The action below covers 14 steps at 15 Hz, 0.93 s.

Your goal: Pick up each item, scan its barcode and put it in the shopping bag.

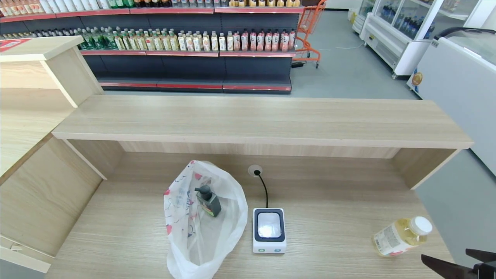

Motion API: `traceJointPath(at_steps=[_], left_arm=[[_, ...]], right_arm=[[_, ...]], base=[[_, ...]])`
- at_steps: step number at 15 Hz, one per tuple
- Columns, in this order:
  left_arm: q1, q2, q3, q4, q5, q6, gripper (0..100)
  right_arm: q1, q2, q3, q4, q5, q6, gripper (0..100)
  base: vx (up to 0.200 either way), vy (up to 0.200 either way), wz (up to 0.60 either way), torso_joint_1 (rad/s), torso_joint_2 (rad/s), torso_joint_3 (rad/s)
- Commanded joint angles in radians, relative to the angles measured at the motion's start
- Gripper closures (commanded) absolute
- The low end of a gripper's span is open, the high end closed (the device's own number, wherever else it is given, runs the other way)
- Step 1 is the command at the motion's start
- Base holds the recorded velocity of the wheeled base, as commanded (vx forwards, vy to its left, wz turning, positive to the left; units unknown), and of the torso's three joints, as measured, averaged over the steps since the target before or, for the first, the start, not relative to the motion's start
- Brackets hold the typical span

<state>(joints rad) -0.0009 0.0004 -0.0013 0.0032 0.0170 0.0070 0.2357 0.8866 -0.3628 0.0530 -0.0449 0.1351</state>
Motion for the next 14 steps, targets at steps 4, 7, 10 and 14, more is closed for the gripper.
traceJointPath(at_steps=[4, 7, 10, 14], left_arm=[[0.001, 0.000, 0.000, 0.000, 0.000, -0.002, 0], [0.001, 0.000, 0.000, 0.000, 0.000, -0.001, 0], [0.001, 0.000, 0.000, 0.000, 0.000, 0.001, 0], [0.001, 0.000, 0.000, 0.000, 0.000, 0.001, 0]], right_arm=[[0.002, 0.009, -0.002, 0.001, 0.000, 0.000, 0], [-0.001, 0.009, 0.007, 0.001, -0.003, 0.000, 0], [-0.053, 0.017, 0.013, 0.001, -0.009, 0.001, 0], [-0.138, 0.023, 0.011, -0.005, -0.013, 0.000, 0]], base=[[-0.100, 0.000, 0.00, 0.002, 0.00, 0.006], [-0.200, 0.000, 0.00, 0.014, 0.01, 0.004], [-0.200, 0.000, 0.00, -0.004, 0.00, -0.004], [-0.050, 0.000, 0.00, 0.001, 0.00, 0.001]])
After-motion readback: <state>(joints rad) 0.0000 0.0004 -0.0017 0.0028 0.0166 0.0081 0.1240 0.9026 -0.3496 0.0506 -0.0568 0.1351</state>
